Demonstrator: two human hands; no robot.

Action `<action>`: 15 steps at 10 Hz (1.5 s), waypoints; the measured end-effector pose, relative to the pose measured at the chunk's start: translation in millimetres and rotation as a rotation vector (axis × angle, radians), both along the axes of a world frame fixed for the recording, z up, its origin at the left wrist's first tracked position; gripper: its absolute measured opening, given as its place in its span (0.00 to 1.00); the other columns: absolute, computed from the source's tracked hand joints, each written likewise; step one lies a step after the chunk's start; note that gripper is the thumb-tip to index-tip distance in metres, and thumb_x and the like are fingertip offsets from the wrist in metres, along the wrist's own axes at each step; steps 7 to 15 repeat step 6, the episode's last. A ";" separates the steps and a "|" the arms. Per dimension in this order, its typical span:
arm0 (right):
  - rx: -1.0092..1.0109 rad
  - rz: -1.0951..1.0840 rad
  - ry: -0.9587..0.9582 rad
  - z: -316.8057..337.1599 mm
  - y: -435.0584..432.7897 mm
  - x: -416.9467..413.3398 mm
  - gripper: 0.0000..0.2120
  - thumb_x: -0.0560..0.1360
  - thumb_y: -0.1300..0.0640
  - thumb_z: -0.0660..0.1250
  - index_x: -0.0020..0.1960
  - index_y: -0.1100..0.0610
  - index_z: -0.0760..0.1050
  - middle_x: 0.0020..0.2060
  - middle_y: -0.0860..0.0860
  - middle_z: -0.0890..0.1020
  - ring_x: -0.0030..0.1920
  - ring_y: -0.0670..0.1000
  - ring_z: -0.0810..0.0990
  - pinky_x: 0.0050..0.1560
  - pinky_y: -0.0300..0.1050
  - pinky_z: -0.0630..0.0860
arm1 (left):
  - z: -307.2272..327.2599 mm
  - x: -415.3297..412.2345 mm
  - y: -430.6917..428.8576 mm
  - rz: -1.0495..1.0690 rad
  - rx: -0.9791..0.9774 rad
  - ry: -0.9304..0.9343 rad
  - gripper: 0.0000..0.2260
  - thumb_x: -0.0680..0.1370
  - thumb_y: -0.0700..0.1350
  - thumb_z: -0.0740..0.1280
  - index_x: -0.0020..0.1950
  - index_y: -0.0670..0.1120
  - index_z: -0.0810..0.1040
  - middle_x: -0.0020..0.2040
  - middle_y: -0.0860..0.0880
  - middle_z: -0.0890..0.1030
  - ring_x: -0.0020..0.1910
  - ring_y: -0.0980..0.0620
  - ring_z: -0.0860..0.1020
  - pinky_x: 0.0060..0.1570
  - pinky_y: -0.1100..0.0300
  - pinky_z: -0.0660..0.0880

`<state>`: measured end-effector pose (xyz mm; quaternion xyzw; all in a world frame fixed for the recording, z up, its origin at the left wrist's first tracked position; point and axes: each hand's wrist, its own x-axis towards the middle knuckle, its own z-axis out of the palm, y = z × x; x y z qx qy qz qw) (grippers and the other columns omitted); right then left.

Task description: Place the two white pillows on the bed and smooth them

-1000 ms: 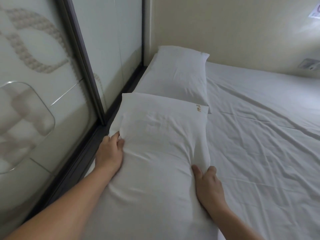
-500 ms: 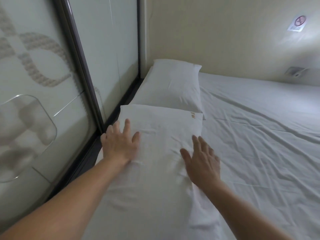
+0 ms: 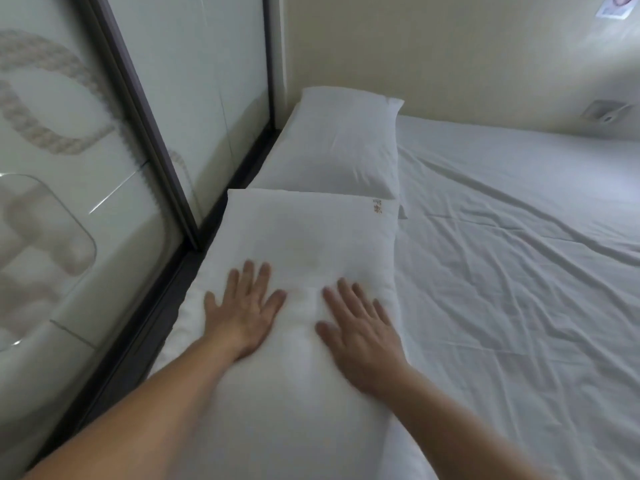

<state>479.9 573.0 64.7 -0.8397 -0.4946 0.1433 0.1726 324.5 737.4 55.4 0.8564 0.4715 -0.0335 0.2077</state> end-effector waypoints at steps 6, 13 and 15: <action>-0.390 -0.359 0.108 25.9 -133.7 -38.8 0.32 0.80 0.38 0.44 0.78 0.51 0.43 0.79 0.54 0.49 0.77 0.58 0.48 0.75 0.59 0.49 | 27.7 -160.7 -98.0 0.300 -0.104 0.400 0.36 0.74 0.71 0.39 0.78 0.55 0.45 0.80 0.48 0.50 0.77 0.42 0.49 0.71 0.33 0.47; -0.390 -0.359 0.108 25.9 -133.7 -38.8 0.32 0.80 0.38 0.44 0.78 0.51 0.43 0.79 0.54 0.49 0.77 0.58 0.48 0.75 0.59 0.49 | 27.7 -160.7 -98.0 0.300 -0.104 0.400 0.36 0.74 0.71 0.39 0.78 0.55 0.45 0.80 0.48 0.50 0.77 0.42 0.49 0.71 0.33 0.47; -0.390 -0.359 0.108 25.9 -133.7 -38.8 0.32 0.80 0.38 0.44 0.78 0.51 0.43 0.79 0.54 0.49 0.77 0.58 0.48 0.75 0.59 0.49 | 27.7 -160.7 -98.0 0.300 -0.104 0.400 0.36 0.74 0.71 0.39 0.78 0.55 0.45 0.80 0.48 0.50 0.77 0.42 0.49 0.71 0.33 0.47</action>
